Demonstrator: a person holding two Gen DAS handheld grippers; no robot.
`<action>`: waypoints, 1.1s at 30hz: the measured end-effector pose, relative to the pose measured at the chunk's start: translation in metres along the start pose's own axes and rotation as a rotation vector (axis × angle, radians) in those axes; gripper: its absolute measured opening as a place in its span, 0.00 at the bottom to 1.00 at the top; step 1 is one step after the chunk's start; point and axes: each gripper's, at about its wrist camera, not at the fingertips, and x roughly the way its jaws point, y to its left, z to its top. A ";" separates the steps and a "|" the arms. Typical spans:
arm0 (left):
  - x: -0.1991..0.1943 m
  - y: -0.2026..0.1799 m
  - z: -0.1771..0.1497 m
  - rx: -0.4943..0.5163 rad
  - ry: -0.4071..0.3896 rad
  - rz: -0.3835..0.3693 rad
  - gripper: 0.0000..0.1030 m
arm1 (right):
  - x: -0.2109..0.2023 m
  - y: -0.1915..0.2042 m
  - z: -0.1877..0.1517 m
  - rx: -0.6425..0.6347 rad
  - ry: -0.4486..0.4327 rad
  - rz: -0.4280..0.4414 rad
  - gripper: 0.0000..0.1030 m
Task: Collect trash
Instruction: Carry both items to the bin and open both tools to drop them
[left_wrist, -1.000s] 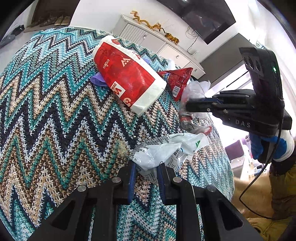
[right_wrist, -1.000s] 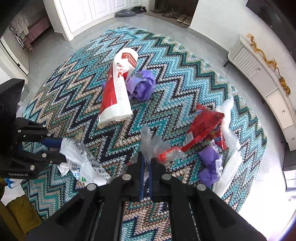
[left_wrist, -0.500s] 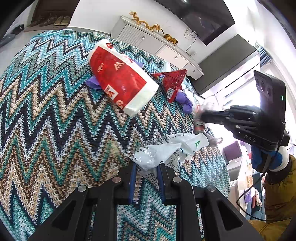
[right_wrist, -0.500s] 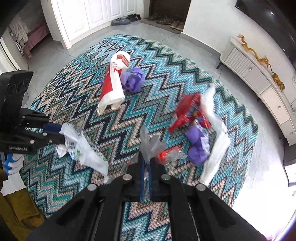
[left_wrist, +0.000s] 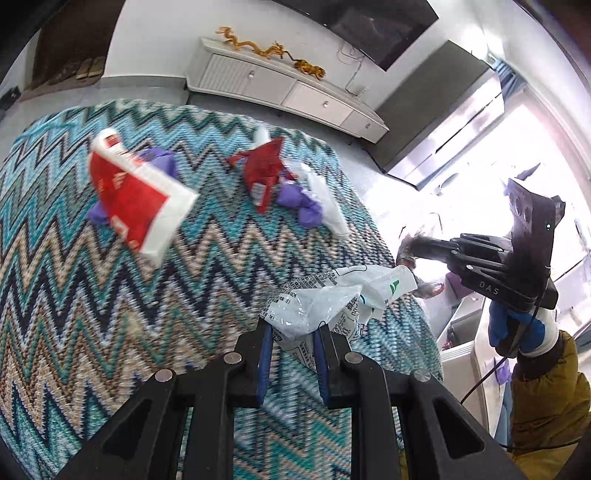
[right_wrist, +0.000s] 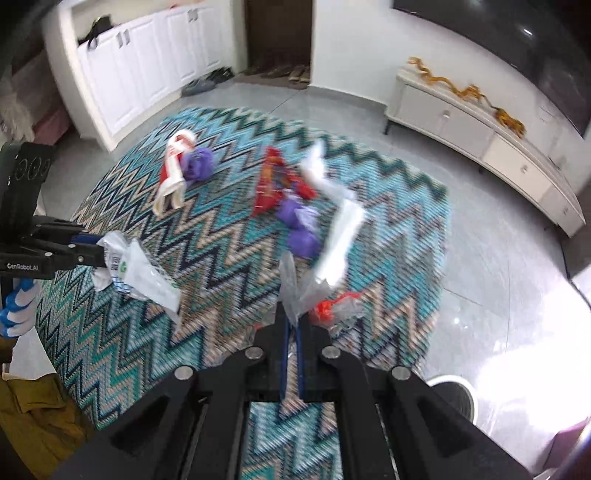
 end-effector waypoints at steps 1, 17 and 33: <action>0.004 -0.010 0.004 0.012 0.007 0.000 0.19 | -0.006 -0.011 -0.007 0.023 -0.015 -0.008 0.03; 0.133 -0.220 0.061 0.311 0.160 0.034 0.19 | -0.060 -0.185 -0.147 0.321 -0.104 -0.234 0.03; 0.372 -0.322 0.033 0.446 0.380 0.244 0.20 | 0.030 -0.292 -0.263 0.569 -0.010 -0.188 0.03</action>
